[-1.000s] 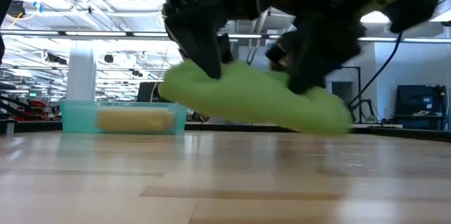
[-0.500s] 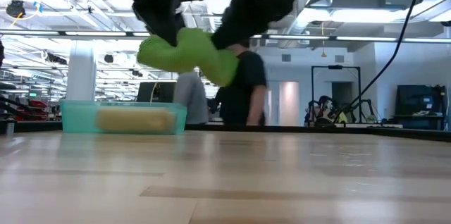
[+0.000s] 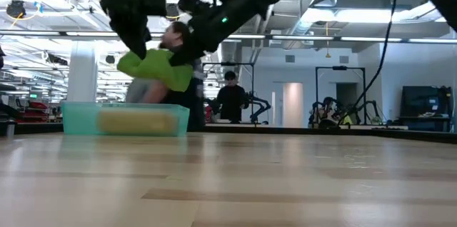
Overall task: Roll microfiber towels into tight, uniform cylinder then place into a basket
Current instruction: Put the green towel into the blue bin
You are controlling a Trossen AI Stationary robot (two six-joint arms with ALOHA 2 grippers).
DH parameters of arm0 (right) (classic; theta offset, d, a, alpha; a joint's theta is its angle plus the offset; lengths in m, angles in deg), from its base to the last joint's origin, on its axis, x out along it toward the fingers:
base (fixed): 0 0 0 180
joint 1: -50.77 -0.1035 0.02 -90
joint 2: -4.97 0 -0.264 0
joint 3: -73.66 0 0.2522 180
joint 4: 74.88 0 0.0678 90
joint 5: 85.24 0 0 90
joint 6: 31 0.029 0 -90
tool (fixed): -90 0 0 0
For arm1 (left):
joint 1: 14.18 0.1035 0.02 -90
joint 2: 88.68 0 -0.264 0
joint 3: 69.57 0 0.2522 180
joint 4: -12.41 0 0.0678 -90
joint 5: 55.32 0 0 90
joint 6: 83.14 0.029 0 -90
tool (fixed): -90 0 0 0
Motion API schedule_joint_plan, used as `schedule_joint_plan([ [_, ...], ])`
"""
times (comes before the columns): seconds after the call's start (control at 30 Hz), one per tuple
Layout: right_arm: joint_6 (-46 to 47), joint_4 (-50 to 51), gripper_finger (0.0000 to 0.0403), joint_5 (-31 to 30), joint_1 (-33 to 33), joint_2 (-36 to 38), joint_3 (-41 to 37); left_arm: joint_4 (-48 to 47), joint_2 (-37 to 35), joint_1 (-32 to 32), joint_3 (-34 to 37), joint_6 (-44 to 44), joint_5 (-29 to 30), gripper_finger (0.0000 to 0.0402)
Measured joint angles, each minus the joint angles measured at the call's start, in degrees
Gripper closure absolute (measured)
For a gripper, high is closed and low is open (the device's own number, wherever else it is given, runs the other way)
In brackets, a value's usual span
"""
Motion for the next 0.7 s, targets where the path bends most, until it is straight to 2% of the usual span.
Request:
schedule_joint_plan([
  [0.4,-5.68,5.40,0.0386,-0.26,5.18,-15.75,22.66,-2.32,-0.32,23.42,0.32,13.24,2.93,0.0393],
  [0.57,-6.45,7.16,0.0385,-1.64,7.79,-19.96,28.34,-0.36,1.47,29.26,0.29,16.49,2.98,0.0393],
  [0.7,-6.49,8.65,0.0386,-1.50,9.51,-20.69,29.82,2.14,4.46,31.35,0.25,19.90,2.68,0.0393],
])
